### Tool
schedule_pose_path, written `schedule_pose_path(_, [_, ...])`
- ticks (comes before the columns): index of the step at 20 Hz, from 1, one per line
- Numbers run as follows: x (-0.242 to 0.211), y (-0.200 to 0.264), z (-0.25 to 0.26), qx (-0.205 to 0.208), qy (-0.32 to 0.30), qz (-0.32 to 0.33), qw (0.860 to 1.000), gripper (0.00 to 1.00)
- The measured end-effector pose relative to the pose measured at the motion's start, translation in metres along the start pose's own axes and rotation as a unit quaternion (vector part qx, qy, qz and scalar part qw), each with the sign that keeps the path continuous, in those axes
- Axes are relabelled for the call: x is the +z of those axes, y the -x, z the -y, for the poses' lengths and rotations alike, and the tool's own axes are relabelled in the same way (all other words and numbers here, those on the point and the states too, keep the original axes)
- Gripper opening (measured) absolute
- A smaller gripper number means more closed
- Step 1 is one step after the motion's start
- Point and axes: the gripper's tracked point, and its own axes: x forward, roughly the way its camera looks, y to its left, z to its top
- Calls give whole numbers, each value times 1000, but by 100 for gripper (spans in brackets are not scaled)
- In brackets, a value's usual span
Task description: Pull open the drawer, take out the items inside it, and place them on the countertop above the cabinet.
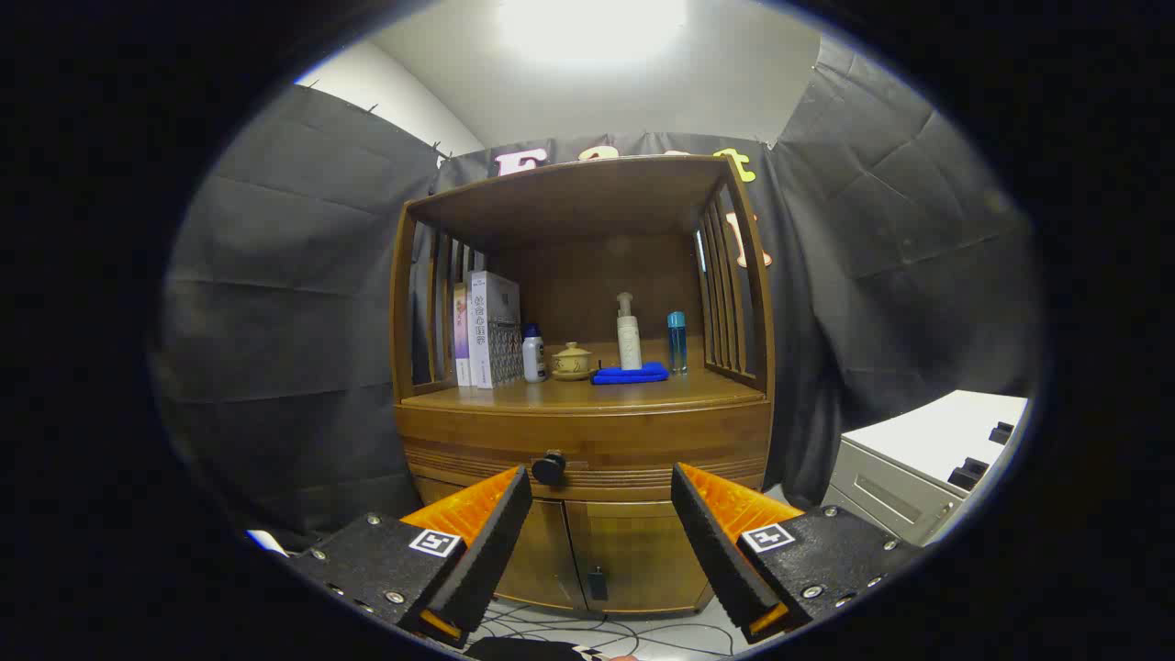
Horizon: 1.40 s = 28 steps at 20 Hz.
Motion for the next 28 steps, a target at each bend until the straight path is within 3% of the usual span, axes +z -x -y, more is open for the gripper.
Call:
schedule_pose_path(20, [-5, 0, 4, -6, -10, -1, 1000, 95])
schedule_pose_path(28, [-10, -21, 2, -18, -26, -13, 999, 95])
